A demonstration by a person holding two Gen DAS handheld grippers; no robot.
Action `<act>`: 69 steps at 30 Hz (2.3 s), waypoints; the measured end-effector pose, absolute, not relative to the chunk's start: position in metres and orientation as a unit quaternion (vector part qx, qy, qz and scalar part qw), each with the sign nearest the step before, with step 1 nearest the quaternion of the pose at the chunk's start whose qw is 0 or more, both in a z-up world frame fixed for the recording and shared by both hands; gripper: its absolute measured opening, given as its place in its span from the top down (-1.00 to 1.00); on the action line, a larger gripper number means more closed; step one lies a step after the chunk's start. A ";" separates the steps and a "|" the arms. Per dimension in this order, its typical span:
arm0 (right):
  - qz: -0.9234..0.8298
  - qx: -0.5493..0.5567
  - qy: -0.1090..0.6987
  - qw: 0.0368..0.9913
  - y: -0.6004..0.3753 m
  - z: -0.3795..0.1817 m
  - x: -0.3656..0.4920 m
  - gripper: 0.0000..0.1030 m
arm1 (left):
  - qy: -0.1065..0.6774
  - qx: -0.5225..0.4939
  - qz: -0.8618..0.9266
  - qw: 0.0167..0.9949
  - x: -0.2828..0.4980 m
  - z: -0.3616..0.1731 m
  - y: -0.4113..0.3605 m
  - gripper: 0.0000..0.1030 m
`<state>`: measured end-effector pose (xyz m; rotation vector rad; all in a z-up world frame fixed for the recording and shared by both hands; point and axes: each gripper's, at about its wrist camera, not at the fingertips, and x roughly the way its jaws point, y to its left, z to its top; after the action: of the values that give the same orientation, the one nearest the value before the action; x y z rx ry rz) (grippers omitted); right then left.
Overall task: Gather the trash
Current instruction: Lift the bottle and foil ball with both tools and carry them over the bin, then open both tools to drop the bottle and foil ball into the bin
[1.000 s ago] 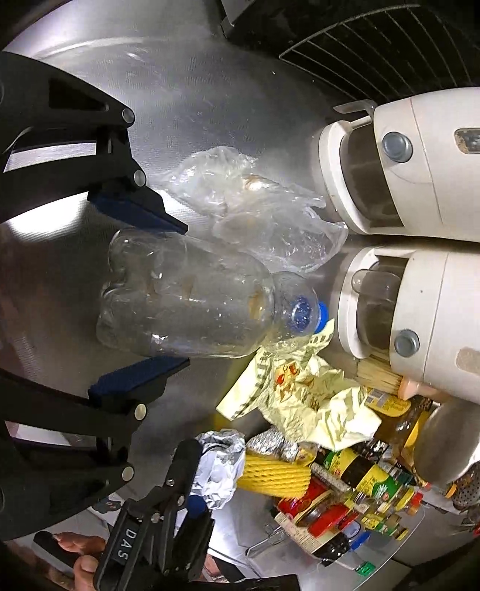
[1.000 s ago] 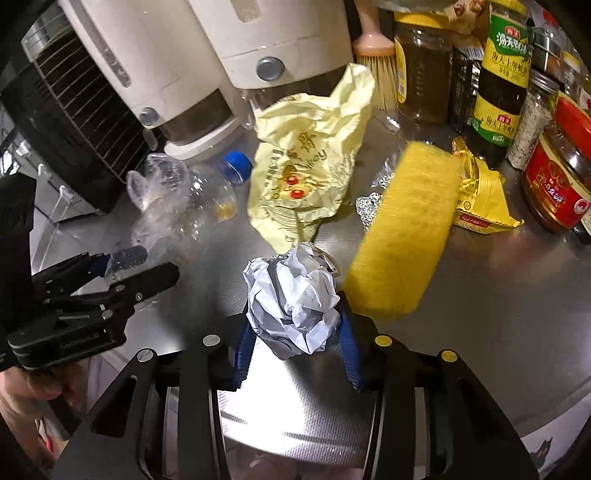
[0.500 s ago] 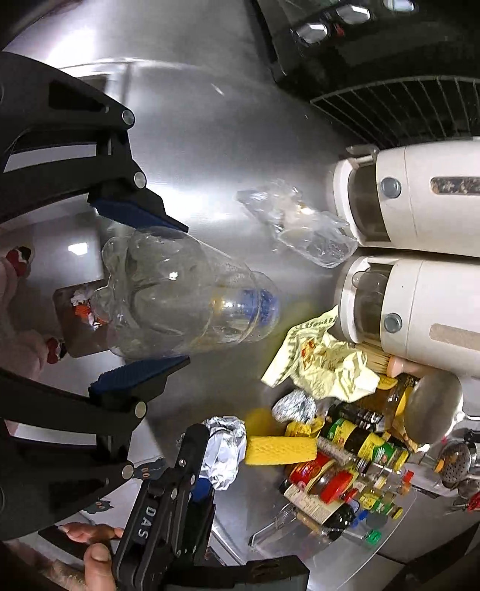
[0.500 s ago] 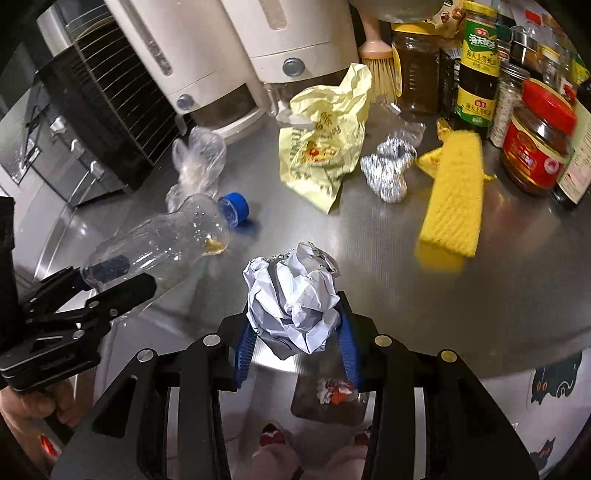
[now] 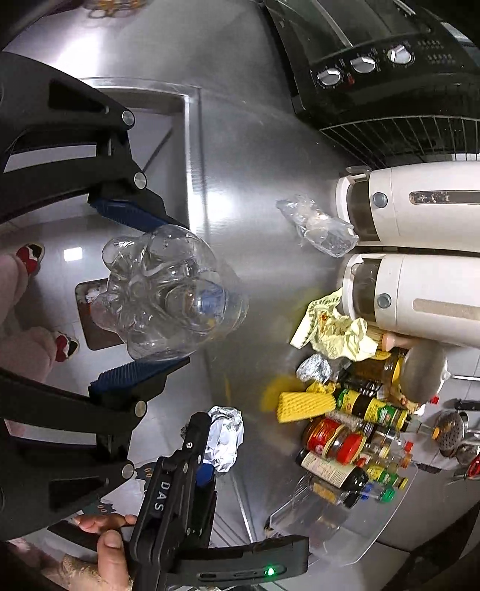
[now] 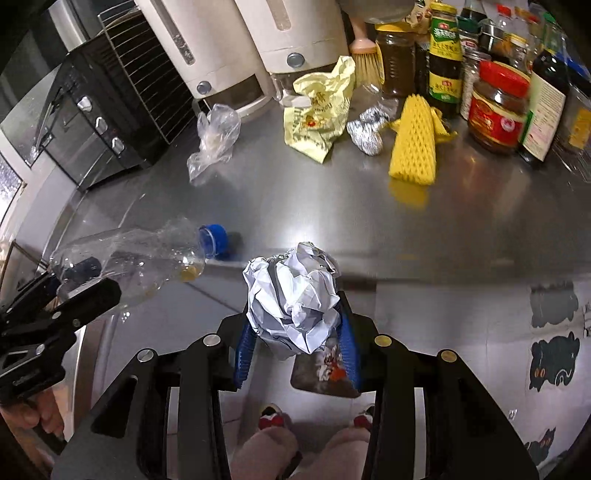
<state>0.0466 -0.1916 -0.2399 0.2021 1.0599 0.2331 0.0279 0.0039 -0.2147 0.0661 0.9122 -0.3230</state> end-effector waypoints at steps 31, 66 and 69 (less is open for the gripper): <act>0.070 0.137 0.639 0.753 -0.200 -0.423 0.027 0.20 | 0.612 0.019 -0.144 0.777 0.011 -0.423 -0.028 -0.15; 0.031 0.172 0.677 0.715 -0.207 -0.478 0.071 -0.23 | 0.656 0.023 -0.139 0.741 0.057 -0.489 -0.044 -0.54; 0.030 0.167 0.676 0.717 -0.209 -0.469 0.069 -0.36 | 0.648 0.029 -0.142 0.748 0.055 -0.476 -0.045 -0.63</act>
<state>0.0692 -0.2085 -0.4693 0.3692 1.4951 0.0659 0.0554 -0.0449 -0.4763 0.0641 1.4175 -0.3095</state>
